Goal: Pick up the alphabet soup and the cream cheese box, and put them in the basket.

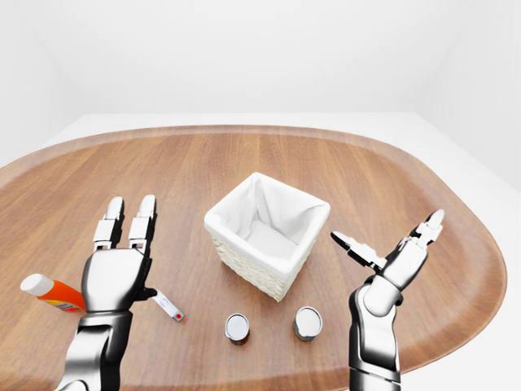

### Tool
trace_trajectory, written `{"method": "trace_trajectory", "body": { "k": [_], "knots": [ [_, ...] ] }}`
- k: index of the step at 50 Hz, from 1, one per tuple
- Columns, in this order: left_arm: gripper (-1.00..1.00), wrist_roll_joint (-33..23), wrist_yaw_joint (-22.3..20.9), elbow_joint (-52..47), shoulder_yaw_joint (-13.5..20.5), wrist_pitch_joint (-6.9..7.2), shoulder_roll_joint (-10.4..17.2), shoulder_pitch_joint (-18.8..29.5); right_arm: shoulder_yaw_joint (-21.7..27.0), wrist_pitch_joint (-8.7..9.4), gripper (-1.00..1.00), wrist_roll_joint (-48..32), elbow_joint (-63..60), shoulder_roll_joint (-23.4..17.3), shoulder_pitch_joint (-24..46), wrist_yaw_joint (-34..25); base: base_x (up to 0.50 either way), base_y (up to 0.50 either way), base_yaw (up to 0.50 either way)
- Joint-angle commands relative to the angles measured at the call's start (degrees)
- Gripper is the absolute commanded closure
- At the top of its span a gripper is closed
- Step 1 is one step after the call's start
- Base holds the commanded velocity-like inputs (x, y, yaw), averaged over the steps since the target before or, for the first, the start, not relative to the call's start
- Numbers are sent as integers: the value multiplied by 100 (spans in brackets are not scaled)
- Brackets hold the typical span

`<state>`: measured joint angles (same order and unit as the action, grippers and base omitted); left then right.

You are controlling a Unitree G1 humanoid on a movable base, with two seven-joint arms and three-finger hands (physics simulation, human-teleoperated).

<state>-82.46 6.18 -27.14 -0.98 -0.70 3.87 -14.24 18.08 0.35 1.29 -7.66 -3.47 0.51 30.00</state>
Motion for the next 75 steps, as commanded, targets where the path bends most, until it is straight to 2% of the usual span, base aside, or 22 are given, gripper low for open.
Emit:
{"method": "trace_trajectory", "body": {
  "k": [1,3,9,16,21,30,34,43,48,52,54,56,57,66,68,70,72,75],
  "knots": [
    [-100,-65,33,384,8,-213,65,-192,-15,-12,-100,-39,4,0,-3,0,0,0,0],
    [-100,-47,-16,423,-19,-299,107,-229,-9,-3,-100,-30,-3,2,-4,0,0,0,0],
    [-100,-129,123,734,-38,-321,151,-206,-18,5,-100,-54,-8,3,-6,0,0,0,0],
    [-100,-99,176,934,55,-425,214,-269,-7,10,-100,-38,-3,3,-3,0,0,0,0],
    [-100,-45,499,1499,203,-430,296,-309,-10,8,-100,-33,16,2,4,0,0,0,0],
    [-100,-33,661,1737,337,-430,381,-489,-10,33,-100,-33,27,-3,10,0,0,0,0],
    [-100,16,943,2150,349,-430,422,-470,-6,51,-100,-15,18,-4,6,0,0,0,0],
    [-100,-220,1513,3100,76,-430,517,-272,-1,48,-100,1,17,0,1,0,0,0,0],
    [-100,-281,1690,3469,-136,-430,576,-167,-5,18,-100,-5,64,-1,7,0,0,0,0],
    [-100,-246,1773,3777,-217,-430,627,-31,7,101,-100,60,-77,15,-26,0,0,0,0],
    [-100,-228,1863,4036,-242,-430,650,79,7,81,-100,58,-54,17,-19,0,0,0,0],
    [-100,-223,1970,4342,-295,-401,666,195,3,29,-100,44,23,9,-5,0,0,0,0],
    [-100,-201,2012,4461,-319,-386,674,245,2,75,-100,45,-25,8,-12,0,0,0,0],
    [-100,-109,2191,5224,-496,-233,726,567,3,71,-100,46,1,-1,2,0,0,0,0],
    [-100,-76,2223,5365,-522,-219,737,628,3,107,-100,45,-44,2,-7,0,0,0,0],
    [-100,-51,2316,5621,-538,-224,746,750,5,60,-100,40,21,-1,6,0,0,0,0],
    [-100,-93,2382,5991,-583,-125,745,920,0,90,-100,39,-25,1,-7,0,0,0,0],
    [-100,-66,2382,6303,-654,-101,738,1052,-3,102,-100,33,-41,6,-10,0,0,0,0]
  ]
}}
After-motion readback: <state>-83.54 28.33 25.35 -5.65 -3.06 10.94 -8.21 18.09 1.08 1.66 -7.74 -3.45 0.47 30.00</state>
